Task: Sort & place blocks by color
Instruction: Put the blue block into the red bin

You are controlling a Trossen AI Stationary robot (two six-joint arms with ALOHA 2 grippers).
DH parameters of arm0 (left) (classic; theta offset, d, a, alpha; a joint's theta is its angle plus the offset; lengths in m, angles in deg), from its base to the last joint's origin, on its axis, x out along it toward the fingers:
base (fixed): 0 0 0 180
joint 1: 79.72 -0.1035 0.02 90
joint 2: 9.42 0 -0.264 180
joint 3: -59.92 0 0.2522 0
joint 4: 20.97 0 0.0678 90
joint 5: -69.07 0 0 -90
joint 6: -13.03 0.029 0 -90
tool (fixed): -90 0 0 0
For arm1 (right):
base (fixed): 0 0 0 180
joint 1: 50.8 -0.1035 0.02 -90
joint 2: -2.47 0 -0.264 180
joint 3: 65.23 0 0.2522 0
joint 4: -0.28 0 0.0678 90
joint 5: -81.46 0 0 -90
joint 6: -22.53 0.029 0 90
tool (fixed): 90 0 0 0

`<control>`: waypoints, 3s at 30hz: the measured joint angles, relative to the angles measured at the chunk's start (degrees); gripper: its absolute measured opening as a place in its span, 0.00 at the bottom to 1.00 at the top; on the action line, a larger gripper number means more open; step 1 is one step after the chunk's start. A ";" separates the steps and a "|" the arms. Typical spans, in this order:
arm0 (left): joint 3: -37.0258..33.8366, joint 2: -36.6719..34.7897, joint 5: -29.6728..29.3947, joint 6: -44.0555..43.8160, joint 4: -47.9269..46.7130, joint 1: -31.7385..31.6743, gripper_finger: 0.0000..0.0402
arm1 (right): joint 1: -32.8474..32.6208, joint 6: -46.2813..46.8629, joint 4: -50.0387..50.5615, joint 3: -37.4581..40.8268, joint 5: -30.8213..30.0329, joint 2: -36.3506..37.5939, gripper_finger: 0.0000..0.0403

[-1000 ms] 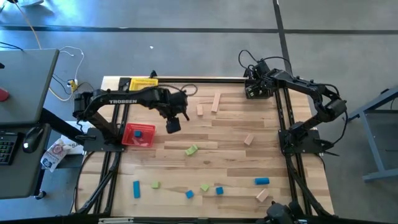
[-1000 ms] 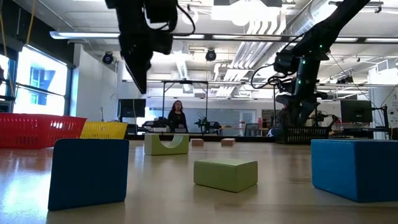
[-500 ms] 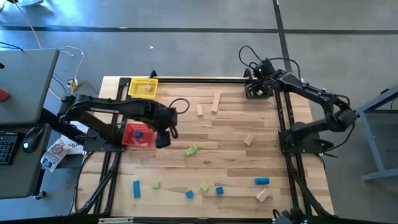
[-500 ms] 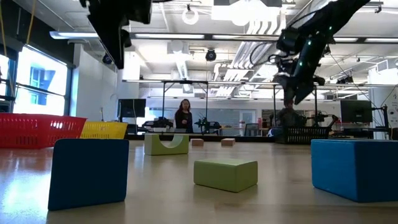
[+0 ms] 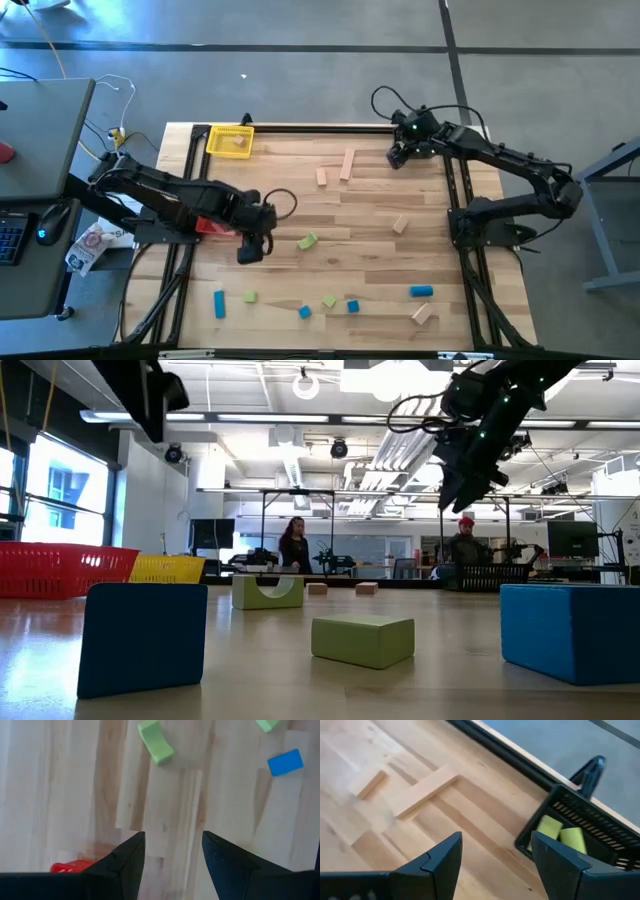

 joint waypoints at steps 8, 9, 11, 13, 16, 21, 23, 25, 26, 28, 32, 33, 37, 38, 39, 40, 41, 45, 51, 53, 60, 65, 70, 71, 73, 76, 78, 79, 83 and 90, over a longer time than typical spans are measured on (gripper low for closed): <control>0.00 0.02 -0.36 -7.98 -0.17 7.01 0.46 | -4.10 3.50 0.00 0.00 -0.02 -0.02 0.55; 0.00 0.02 -0.36 -8.83 -0.24 7.81 0.46 | -4.61 3.98 0.00 0.00 -0.02 -0.02 0.55; 0.00 0.04 -0.39 -10.36 -0.29 9.60 0.46 | -5.69 4.77 0.00 0.00 -0.04 -0.02 0.55; 0.00 0.04 -0.39 -11.68 -0.86 11.51 0.46 | -6.81 6.08 0.00 0.00 -0.04 -0.02 0.55; 0.00 0.04 -0.40 -12.10 -2.75 15.02 0.46 | -8.39 7.93 0.00 0.00 -0.04 -0.02 0.55; 0.00 0.04 -0.41 -10.88 -3.47 21.98 0.46 | -11.29 11.47 0.00 0.00 -0.04 -0.02 0.55; 0.00 0.04 -0.41 -10.07 -3.47 24.78 0.46 | -12.46 12.20 0.00 0.00 -0.04 -0.02 0.55; 0.00 0.07 -0.47 -8.75 -3.45 27.42 0.46 | -13.60 13.28 0.00 0.00 -0.04 -0.02 0.55; 0.00 0.07 -0.52 -7.98 -3.45 28.65 0.46 | -14.16 13.79 0.00 0.00 -0.04 -0.02 0.55; 0.00 0.31 -0.56 -6.35 -3.25 30.71 0.46 | -15.17 14.67 0.00 0.00 -0.06 -0.04 0.55; 0.00 1.28 -0.40 -3.64 -2.99 33.57 0.46 | -16.98 16.24 0.00 0.00 -0.07 -0.04 0.55; 0.02 1.52 -0.43 -3.59 -3.00 34.18 0.46 | -17.40 16.44 0.01 0.00 -0.08 -0.04 0.55; 0.02 3.29 -0.34 -1.77 -2.97 35.72 0.46 | -19.09 16.50 0.00 0.00 -0.38 -0.04 0.55; 0.02 3.77 -0.36 -0.83 -2.90 35.96 0.46 | -19.53 16.69 0.00 0.00 -0.73 -0.06 0.55; 0.04 4.38 -0.36 0.12 -2.84 36.22 0.46 | -19.94 17.01 -0.02 0.00 -1.14 -0.05 0.55; 0.04 5.10 -0.38 0.90 -2.82 36.38 0.46 | -20.33 17.66 -0.02 0.00 -1.59 -0.07 0.55; 0.04 5.83 -0.38 1.73 -2.74 36.58 0.46 | -20.71 18.03 -0.02 0.00 -2.18 -0.07 0.55; 0.04 9.14 -0.35 5.02 -2.17 37.76 0.46 | -22.04 19.25 -0.02 0.00 -3.21 -0.07 0.55; 0.04 14.51 -0.54 12.64 -0.14 39.39 0.46 | -23.63 20.53 -0.04 0.00 -3.23 -0.07 0.55; 0.04 15.92 -0.52 14.15 0.30 39.94 0.46 | -24.02 21.87 -0.04 0.00 -3.23 -0.07 0.55; 0.04 19.92 2.59 14.43 0.20 41.66 0.46 | -25.62 22.49 -0.07 -0.02 -3.30 -0.07 0.55; 0.04 22.59 2.89 16.51 0.20 42.60 0.46 | -25.92 22.51 -0.07 -0.02 -3.30 -0.07 0.55; 0.04 24.16 2.71 19.02 0.21 42.72 0.46 | -25.92 22.49 -0.07 -0.02 -3.30 -0.07 0.55; 0.04 24.36 2.72 19.54 0.22 42.73 0.46 | -25.92 22.49 -0.07 -0.02 -3.30 -0.07 0.55; 0.04 24.54 2.69 20.51 0.24 42.75 0.46 | -25.92 22.47 -0.09 -0.02 -3.30 -0.07 0.55; 0.04 24.70 2.69 22.17 0.28 42.74 0.46 | -25.92 22.45 -0.09 -0.02 -3.30 -0.07 0.55; 0.04 24.70 2.68 23.31 0.45 42.73 0.46 | -25.92 22.43 -0.09 -0.02 -3.30 -0.07 0.55; 0.04 24.70 2.68 24.01 0.48 42.73 0.46 | -25.92 22.44 -0.09 -0.02 -3.30 -0.07 0.55; 0.04 24.70 2.68 26.63 0.49 42.73 0.46 | -25.92 22.50 -0.09 -0.02 -3.29 -0.07 0.55; 0.04 24.90 2.68 27.47 0.85 42.53 0.46 | -25.97 22.93 -0.09 -0.02 -3.28 -0.07 0.55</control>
